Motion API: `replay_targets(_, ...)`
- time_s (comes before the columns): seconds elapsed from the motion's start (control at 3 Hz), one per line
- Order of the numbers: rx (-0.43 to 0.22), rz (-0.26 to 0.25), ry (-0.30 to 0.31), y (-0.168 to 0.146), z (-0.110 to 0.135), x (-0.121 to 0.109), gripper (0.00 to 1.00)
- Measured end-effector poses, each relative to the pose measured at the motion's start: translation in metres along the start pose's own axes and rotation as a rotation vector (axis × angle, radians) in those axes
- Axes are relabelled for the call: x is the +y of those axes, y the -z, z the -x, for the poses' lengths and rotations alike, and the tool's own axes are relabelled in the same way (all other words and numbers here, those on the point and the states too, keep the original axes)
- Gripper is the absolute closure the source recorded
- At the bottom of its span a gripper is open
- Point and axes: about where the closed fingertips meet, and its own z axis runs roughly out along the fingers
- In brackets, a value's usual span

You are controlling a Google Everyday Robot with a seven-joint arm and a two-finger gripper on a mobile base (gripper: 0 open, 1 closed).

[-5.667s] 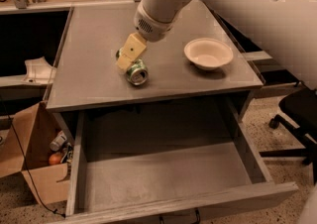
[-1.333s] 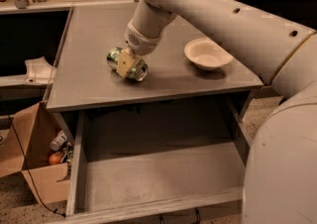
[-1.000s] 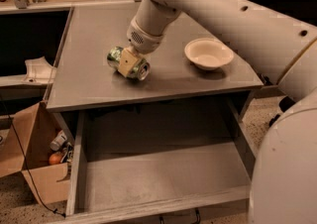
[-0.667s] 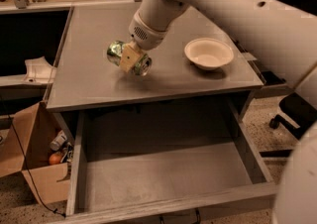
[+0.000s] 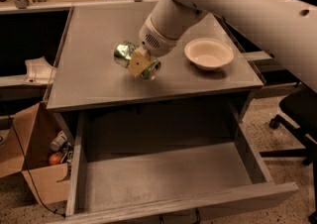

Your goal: Place green can into top drawer

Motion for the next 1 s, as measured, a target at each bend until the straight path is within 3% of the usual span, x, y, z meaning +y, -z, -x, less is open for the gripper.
replay_targets(0.33, 0.001, 0.002, -0.013, 0.005, -0.016, 0.012, 1.00)
replay_targets(0.67, 0.022, 0.013, -0.025, 0.031, -0.046, 0.051, 1.00)
replay_targets(1.0, 0.024, 0.010, -0.025, 0.033, -0.048, 0.052, 1.00)
